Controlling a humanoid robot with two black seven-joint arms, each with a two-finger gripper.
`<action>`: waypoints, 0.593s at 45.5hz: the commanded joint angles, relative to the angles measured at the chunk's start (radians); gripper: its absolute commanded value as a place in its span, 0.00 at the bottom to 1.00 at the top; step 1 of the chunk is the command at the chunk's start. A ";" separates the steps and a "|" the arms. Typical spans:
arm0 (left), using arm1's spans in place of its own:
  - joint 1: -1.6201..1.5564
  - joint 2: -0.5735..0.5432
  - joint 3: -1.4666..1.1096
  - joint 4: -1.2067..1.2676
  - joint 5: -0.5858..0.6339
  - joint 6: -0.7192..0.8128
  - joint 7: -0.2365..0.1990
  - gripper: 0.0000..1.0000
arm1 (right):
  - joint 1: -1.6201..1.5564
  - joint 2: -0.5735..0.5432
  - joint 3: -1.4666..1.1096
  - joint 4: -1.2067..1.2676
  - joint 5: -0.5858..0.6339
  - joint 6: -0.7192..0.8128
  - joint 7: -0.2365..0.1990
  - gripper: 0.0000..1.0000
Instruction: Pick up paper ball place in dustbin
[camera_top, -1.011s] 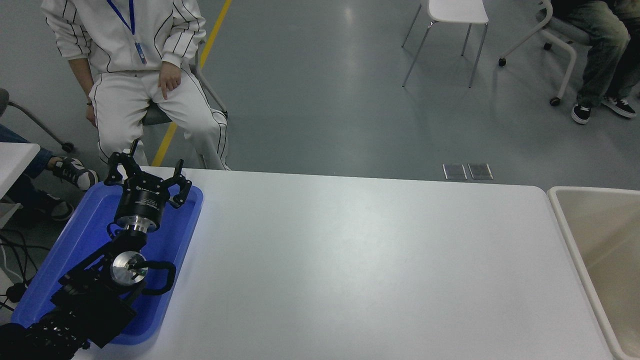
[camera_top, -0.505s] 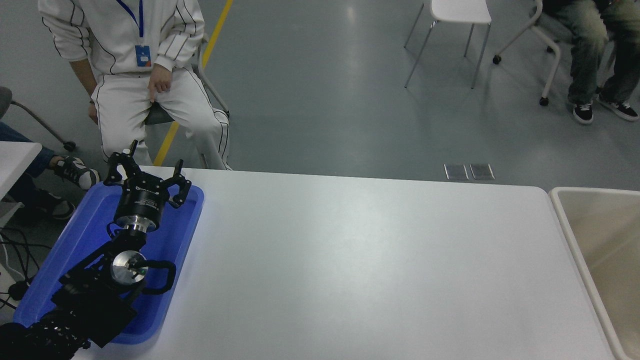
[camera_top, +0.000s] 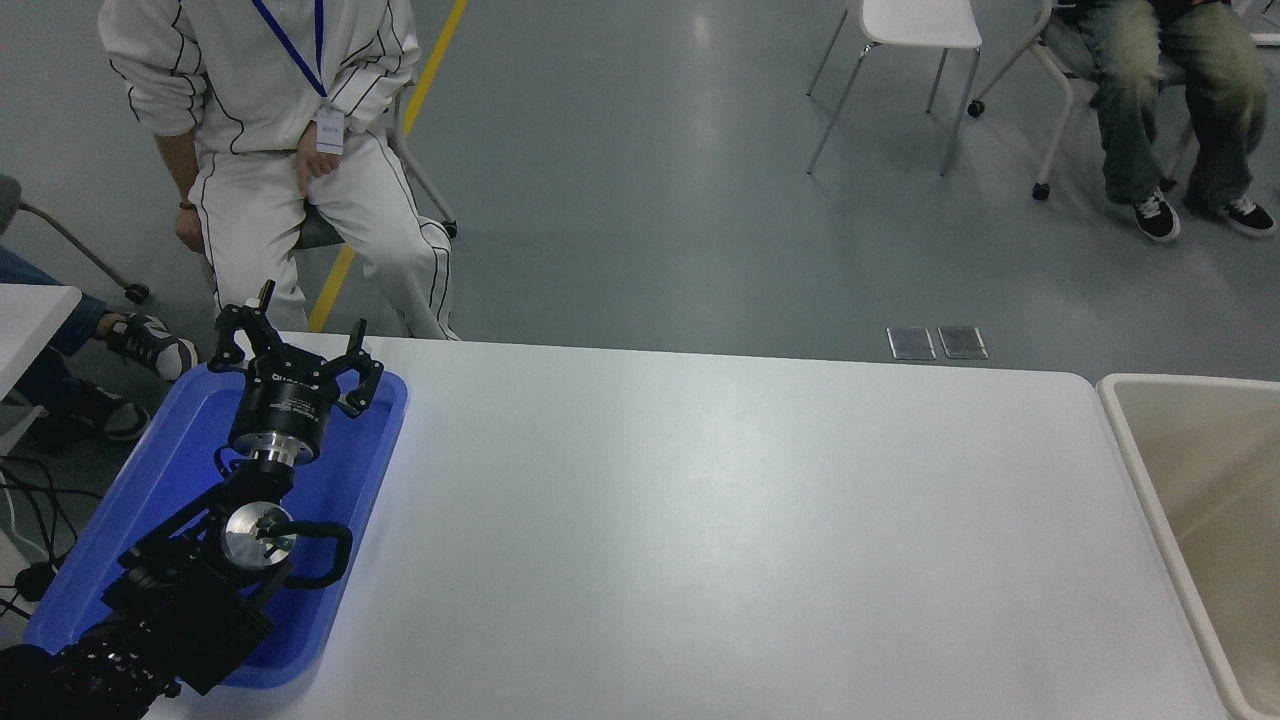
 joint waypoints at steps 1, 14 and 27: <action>0.000 0.000 0.000 0.000 0.000 -0.001 0.000 1.00 | -0.142 0.100 0.089 -0.154 0.002 -0.082 0.000 0.00; 0.000 0.000 0.000 0.002 0.000 -0.001 0.000 1.00 | -0.196 0.177 0.090 -0.209 0.025 -0.137 0.000 0.00; 0.000 0.000 0.000 0.000 0.000 0.001 0.000 1.00 | -0.196 0.195 0.090 -0.209 0.031 -0.140 0.000 0.00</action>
